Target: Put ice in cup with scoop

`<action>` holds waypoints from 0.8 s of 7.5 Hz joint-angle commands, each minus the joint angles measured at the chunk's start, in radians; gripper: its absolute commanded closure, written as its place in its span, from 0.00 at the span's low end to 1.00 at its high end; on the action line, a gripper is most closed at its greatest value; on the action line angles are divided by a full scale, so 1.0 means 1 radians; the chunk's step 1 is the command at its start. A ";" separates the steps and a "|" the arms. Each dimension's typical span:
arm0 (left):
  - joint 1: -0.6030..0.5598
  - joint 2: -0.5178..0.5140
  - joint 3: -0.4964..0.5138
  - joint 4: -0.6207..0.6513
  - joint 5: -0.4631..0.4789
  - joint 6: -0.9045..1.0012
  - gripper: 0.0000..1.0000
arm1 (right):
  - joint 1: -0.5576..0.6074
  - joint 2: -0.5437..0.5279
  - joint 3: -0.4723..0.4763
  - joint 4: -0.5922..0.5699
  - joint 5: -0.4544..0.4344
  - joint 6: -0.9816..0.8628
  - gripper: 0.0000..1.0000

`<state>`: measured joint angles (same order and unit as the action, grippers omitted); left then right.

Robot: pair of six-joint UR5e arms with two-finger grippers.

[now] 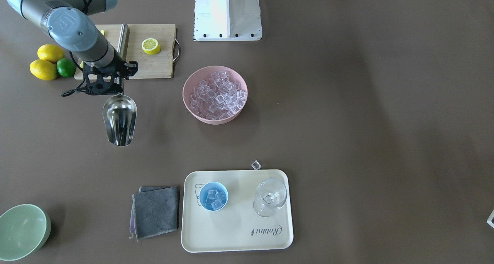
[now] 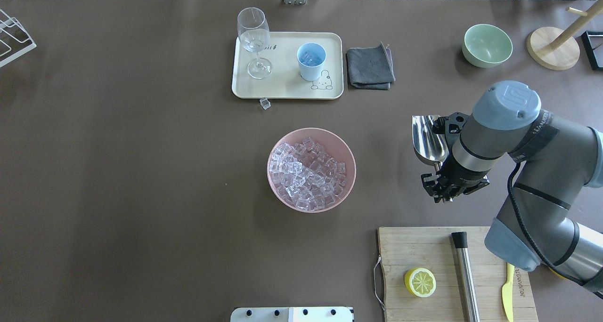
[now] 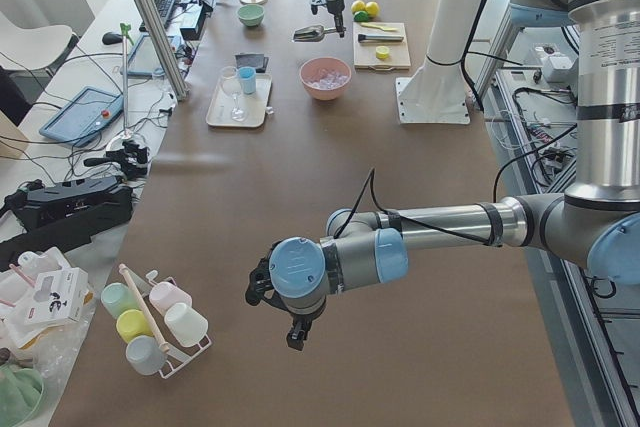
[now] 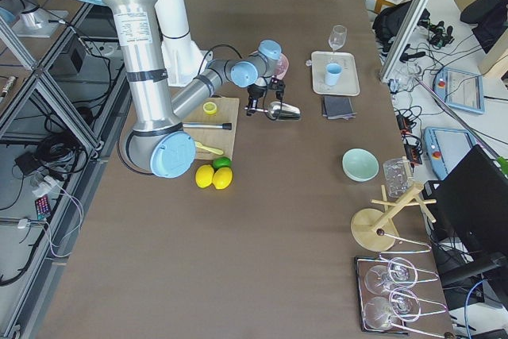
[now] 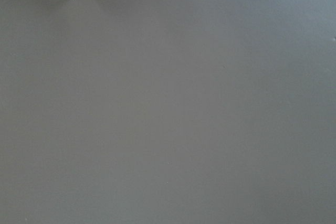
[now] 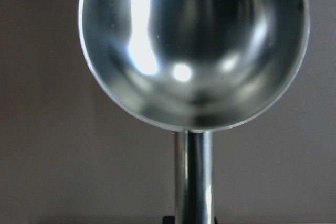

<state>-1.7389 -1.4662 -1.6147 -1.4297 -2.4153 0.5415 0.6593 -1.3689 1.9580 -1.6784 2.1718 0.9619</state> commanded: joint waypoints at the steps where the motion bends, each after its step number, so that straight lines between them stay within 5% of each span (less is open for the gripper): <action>1: 0.009 0.001 -0.037 0.043 0.008 -0.255 0.01 | -0.044 -0.025 -0.004 0.055 -0.050 0.069 1.00; 6: 0.009 0.023 -0.103 0.109 0.009 -0.469 0.01 | -0.058 -0.041 -0.010 0.060 -0.044 0.063 1.00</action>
<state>-1.7305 -1.4469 -1.6977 -1.3358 -2.4066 0.1772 0.6026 -1.4105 1.9516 -1.6186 2.1271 1.0265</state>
